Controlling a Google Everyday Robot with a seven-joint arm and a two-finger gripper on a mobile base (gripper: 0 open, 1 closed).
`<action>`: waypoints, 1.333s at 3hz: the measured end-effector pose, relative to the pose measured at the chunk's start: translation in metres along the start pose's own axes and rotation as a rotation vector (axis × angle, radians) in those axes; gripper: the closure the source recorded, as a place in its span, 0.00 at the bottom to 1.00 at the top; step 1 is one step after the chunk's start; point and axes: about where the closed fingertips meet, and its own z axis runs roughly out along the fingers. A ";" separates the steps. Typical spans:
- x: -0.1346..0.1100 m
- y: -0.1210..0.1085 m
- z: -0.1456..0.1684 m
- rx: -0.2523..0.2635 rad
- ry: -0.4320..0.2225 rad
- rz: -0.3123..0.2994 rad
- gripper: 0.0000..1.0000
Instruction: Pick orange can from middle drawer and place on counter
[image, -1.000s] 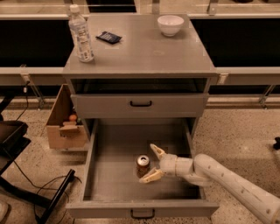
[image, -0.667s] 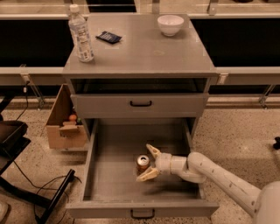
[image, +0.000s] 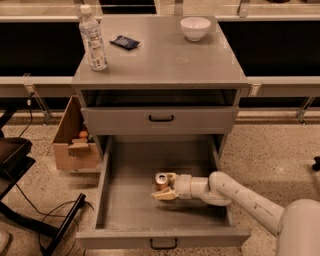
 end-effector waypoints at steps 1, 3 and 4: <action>-0.012 -0.004 -0.023 0.015 0.033 -0.002 0.65; -0.091 -0.029 -0.138 0.061 -0.019 0.049 1.00; -0.159 -0.047 -0.206 0.056 -0.127 0.103 1.00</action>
Offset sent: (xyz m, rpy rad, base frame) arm -0.0087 -0.1193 0.1249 -0.0308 0.0007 -0.0582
